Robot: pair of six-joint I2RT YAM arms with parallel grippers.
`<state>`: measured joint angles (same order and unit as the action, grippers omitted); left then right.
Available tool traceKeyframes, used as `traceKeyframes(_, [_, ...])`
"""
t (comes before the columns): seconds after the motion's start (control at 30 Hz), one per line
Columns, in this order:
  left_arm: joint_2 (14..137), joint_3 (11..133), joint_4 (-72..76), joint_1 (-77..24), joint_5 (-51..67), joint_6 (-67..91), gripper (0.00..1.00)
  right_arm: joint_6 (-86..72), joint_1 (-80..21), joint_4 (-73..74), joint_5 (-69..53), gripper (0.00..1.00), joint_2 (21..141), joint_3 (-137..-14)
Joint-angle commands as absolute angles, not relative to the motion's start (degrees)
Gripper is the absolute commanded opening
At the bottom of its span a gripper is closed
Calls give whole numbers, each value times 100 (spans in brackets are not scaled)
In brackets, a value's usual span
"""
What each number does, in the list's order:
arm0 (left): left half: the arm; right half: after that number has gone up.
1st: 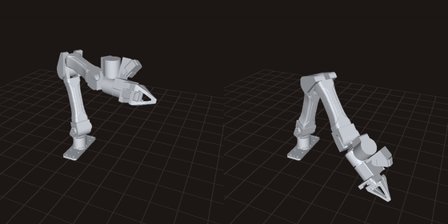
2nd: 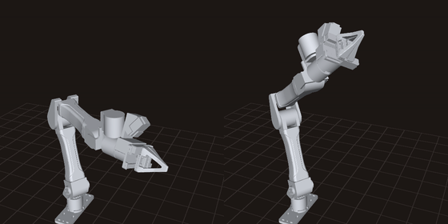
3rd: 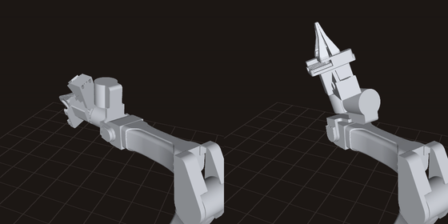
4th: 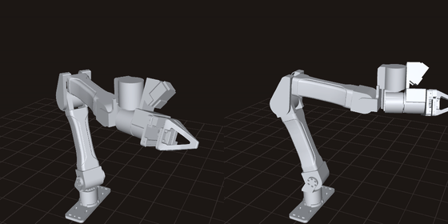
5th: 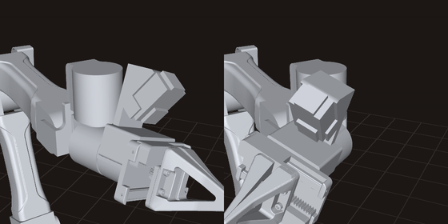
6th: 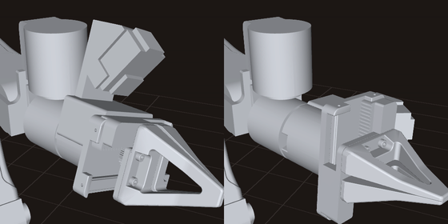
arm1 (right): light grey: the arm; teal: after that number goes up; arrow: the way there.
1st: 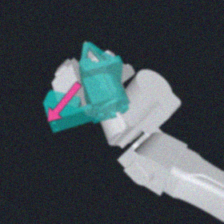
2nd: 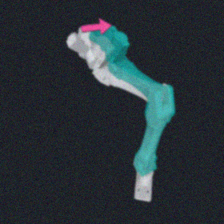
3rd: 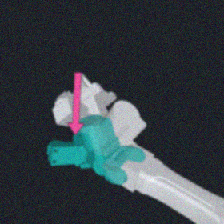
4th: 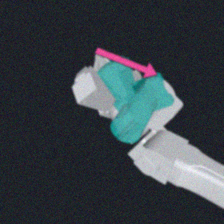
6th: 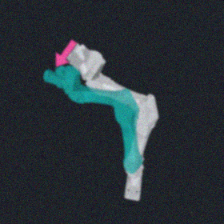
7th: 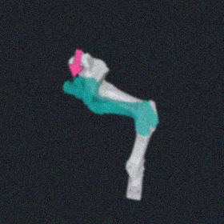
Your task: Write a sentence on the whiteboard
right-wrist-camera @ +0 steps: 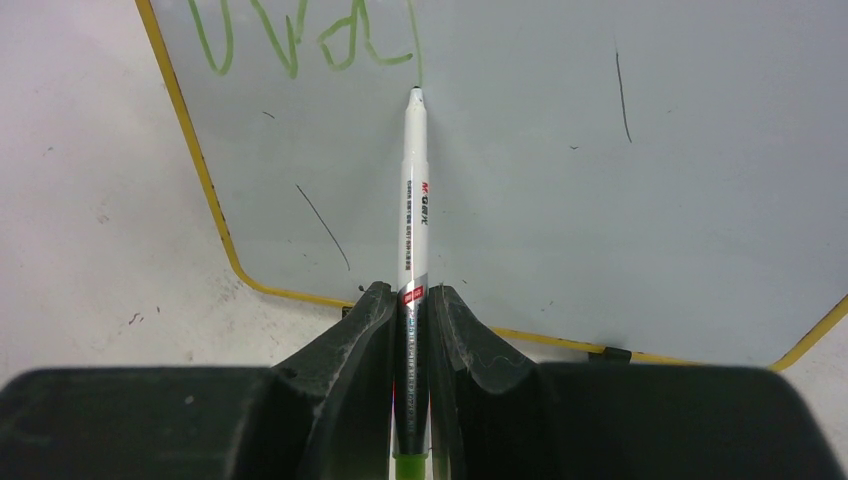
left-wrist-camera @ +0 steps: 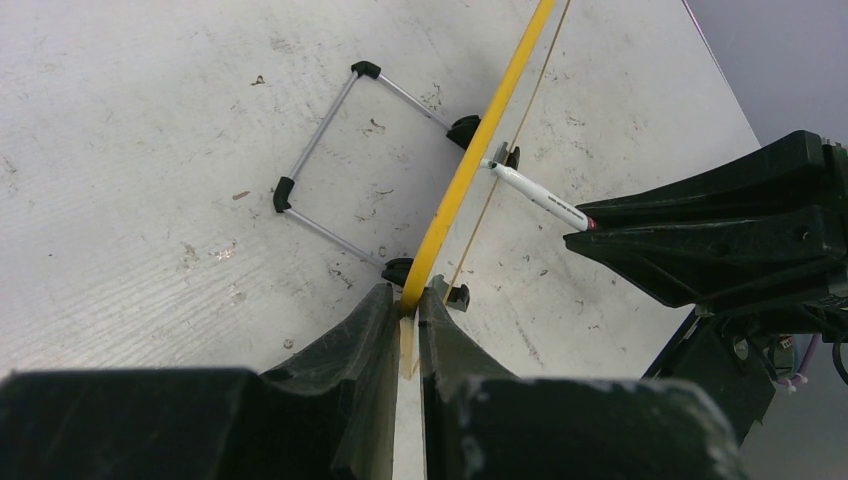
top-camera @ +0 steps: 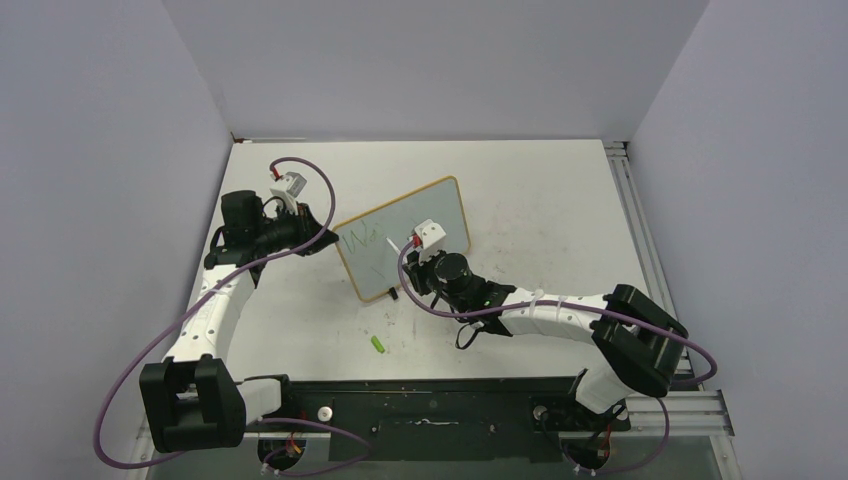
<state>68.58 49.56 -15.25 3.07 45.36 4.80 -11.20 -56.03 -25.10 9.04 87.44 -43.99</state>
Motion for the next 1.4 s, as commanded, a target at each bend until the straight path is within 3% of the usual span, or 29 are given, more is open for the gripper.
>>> traceKeyframes(0.0, [6785, 5098, -1600, 231, 4592, 431, 0, -1168, -5612, -2690, 1117, 5, 8568, -4480])
traceKeyframes(1.37, [6774, 5097, -1608, 235, 4597, 422, 0, -1259, -5379, -2715, 1344, 5, 8889, -4974])
